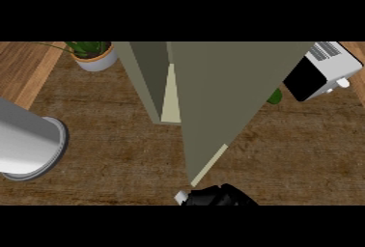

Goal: Pick up the bottled water, place it into the cabinet and close the cabinet

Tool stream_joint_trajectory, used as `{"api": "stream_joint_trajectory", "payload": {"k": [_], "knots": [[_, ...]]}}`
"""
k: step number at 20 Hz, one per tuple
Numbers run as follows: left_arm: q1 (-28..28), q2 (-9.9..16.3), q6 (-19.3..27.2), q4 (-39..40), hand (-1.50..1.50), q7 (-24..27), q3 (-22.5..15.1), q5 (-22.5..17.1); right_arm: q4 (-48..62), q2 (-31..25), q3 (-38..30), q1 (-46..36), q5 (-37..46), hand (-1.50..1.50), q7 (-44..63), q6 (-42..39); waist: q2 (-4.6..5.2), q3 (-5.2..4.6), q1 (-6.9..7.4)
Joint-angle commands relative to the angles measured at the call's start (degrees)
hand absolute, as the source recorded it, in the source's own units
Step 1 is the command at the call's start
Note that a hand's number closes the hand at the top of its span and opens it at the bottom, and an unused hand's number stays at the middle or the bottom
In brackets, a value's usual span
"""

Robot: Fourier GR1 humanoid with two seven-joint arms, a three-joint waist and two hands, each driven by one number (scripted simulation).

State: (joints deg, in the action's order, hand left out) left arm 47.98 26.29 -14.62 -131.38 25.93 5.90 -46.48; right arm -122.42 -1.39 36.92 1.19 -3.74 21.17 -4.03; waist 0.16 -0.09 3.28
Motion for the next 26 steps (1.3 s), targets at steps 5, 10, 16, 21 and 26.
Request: {"api": "stream_joint_trajectory", "payload": {"k": [5, 10, 16, 21, 26], "knots": [[4.5, -0.7, -8.7, 3.3, -1.50, 0.9, 7.1, -5.9, 12.8, 1.4, -9.3, -23.3, -14.1, 1.50, 3.3, 11.0, -0.03, 0.04, -0.73], [7.4, -0.5, -12.1, 2.4, -1.50, -0.1, 13.2, -11.4, 24.3, 1.4, -21.7, -30.3, -21.8, 1.50, -0.3, 3.3, 0.04, 0.12, -0.78], [8.1, -3.5, -14.7, 2.2, -1.50, -2.9, 16.2, -13.0, 35.0, 0.2, -25.7, -35.5, -24.0, 1.50, -2.9, -2.4, -0.06, 0.13, -1.96], [9.3, -4.7, -18.3, 2.2, -1.50, -4.5, 19.4, -15.3, 41.7, -0.6, -28.8, -45.4, -24.4, 1.50, 0.7, -3.5, -0.16, 0.10, -1.82], [10.7, -7.1, -20.2, 1.6, -1.50, -5.9, 19.4, -14.6, 51.5, -3.0, -33.1, -50.2, -27.0, 1.50, -1.8, -10.3, -0.01, 0.12, -1.14]]}}
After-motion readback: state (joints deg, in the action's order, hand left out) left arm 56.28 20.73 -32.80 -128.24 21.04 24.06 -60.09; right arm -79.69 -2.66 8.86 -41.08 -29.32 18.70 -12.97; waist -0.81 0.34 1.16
